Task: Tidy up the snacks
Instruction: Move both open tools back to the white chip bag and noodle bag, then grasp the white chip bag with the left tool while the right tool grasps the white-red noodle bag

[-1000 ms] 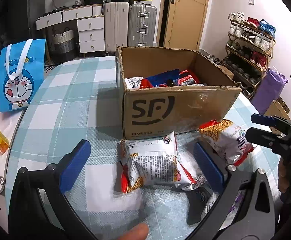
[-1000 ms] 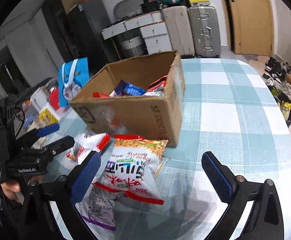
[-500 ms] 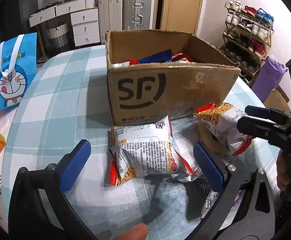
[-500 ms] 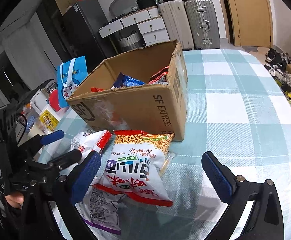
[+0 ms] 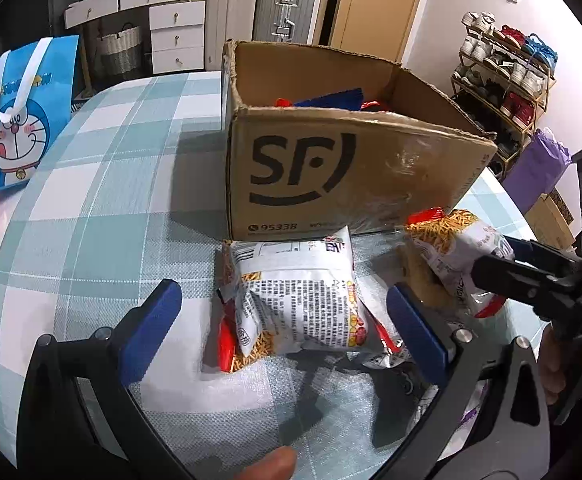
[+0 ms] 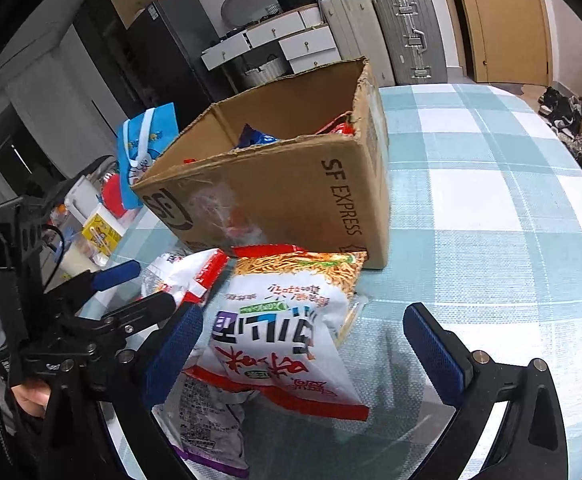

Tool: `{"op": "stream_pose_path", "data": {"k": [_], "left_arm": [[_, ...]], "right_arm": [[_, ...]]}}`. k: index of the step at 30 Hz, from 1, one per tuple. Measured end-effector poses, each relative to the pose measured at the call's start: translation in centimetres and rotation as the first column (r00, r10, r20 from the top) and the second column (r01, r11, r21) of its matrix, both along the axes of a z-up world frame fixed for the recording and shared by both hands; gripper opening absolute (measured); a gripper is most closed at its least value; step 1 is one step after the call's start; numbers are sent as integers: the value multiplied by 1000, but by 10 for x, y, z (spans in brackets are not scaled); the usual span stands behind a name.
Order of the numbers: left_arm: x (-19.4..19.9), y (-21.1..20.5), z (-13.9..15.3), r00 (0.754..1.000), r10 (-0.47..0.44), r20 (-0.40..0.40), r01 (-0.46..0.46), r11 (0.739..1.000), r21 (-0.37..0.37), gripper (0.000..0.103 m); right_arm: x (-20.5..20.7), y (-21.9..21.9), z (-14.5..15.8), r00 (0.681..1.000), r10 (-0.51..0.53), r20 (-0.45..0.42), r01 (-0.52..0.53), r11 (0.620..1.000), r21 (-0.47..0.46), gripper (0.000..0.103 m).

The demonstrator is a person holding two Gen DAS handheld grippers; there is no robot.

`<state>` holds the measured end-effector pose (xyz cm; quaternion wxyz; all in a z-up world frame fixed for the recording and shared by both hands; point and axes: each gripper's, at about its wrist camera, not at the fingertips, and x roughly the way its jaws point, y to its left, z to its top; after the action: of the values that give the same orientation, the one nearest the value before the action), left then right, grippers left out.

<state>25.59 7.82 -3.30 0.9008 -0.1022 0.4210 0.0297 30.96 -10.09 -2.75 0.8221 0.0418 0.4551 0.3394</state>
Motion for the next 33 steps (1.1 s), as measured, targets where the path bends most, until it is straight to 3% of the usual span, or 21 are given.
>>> {"op": "stream_pose_path", "data": {"k": [5,9,13,17,18,21,23,24,27,33], "left_arm": [[2,1,-4,1000,-2,-9,2,1000,-18,102],[1,-1,-5,1000,-2,-11,2,1000,-9,102],[2,-3,-7,1000,-2,-16,2,1000,5,102],[3,-4,-8,1000,-6,-22,7,1000,7,102],[3,-4,-9,1000,-6,-22,6,1000,9,102],[4,-4,-10,1000,-2,-28,2,1000,17,102],[4,-5,-11,1000,-2,-31,3,1000,22,102],[4,-4,-11,1000,-3,-30,4,1000,20,102],[4,-5,-10,1000,-6,-28,7,1000,19,102],[4,-1,-13,1000,10,-27,-10,1000,-6,102]], "right_arm": [[1,-2,0,999,25,-43,-21,997,78,101],[0,-1,0,999,29,-40,-25,996,83,99],[1,1,-6,998,29,-56,-25,998,62,83],[1,1,-9,996,40,-77,-34,996,85,80],[1,1,-9,996,43,-77,-36,996,87,75],[5,-4,-10,991,60,-117,-42,988,150,64],[8,-8,-11,987,67,-144,-38,980,197,64],[7,-8,-10,989,61,-132,-34,980,194,58],[4,-8,-4,994,55,-96,-37,983,179,54],[-3,-11,12,997,73,-40,-63,975,215,54]]}}
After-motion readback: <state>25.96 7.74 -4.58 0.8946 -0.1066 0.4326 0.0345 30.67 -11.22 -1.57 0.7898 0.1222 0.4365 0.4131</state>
